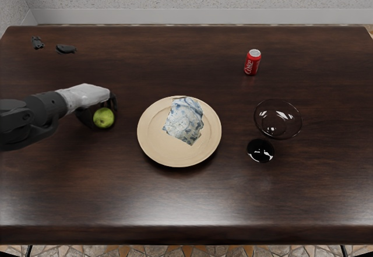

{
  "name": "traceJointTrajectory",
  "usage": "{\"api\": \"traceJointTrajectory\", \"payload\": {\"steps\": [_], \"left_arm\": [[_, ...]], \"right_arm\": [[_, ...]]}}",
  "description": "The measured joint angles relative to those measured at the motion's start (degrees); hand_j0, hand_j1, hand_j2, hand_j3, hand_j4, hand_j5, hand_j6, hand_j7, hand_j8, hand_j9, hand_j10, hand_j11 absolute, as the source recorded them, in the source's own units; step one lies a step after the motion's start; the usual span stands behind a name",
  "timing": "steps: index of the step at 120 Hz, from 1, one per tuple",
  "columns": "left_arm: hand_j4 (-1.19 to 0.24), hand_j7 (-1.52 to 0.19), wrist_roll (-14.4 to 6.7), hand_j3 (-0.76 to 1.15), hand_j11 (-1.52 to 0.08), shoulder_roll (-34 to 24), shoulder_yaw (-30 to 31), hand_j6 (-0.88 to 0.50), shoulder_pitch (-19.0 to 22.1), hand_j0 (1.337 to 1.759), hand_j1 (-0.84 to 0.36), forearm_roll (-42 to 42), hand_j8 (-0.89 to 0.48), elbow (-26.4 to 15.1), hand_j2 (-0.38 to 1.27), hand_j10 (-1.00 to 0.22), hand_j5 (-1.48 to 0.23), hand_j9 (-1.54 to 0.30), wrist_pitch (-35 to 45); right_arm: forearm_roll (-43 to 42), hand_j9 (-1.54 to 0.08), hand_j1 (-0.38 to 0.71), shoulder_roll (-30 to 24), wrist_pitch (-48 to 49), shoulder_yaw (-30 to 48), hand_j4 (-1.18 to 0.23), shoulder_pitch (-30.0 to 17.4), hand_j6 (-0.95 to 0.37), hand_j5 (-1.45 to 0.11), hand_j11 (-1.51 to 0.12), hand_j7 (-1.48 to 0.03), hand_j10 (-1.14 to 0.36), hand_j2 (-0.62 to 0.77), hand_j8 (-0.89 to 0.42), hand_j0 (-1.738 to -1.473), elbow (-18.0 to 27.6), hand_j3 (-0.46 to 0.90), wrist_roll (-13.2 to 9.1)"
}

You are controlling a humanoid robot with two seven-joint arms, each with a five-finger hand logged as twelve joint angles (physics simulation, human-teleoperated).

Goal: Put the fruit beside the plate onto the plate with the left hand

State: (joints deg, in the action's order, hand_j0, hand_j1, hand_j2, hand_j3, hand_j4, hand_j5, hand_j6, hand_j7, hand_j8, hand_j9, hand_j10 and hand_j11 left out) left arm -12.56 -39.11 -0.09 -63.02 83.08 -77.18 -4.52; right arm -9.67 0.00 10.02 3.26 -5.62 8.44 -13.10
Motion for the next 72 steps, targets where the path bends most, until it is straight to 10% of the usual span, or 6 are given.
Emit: {"api": "traceJointTrajectory", "payload": {"steps": [72], "left_arm": [[-0.6, -0.77, -1.4, 0.0, -0.81, 1.4, 1.6, -0.41, -0.1, 1.651, -0.24, 0.1, -0.37, 0.2, 0.13, -0.58, -0.74, -0.81, -0.5]], "right_arm": [[0.0, 0.0, -0.35, 0.0, 0.0, 0.0, 0.0, 0.0, 0.0, 0.0, 0.0, 0.0, 0.0, 0.0, 0.0, -1.658, 0.0, 0.0, 0.0]]}}
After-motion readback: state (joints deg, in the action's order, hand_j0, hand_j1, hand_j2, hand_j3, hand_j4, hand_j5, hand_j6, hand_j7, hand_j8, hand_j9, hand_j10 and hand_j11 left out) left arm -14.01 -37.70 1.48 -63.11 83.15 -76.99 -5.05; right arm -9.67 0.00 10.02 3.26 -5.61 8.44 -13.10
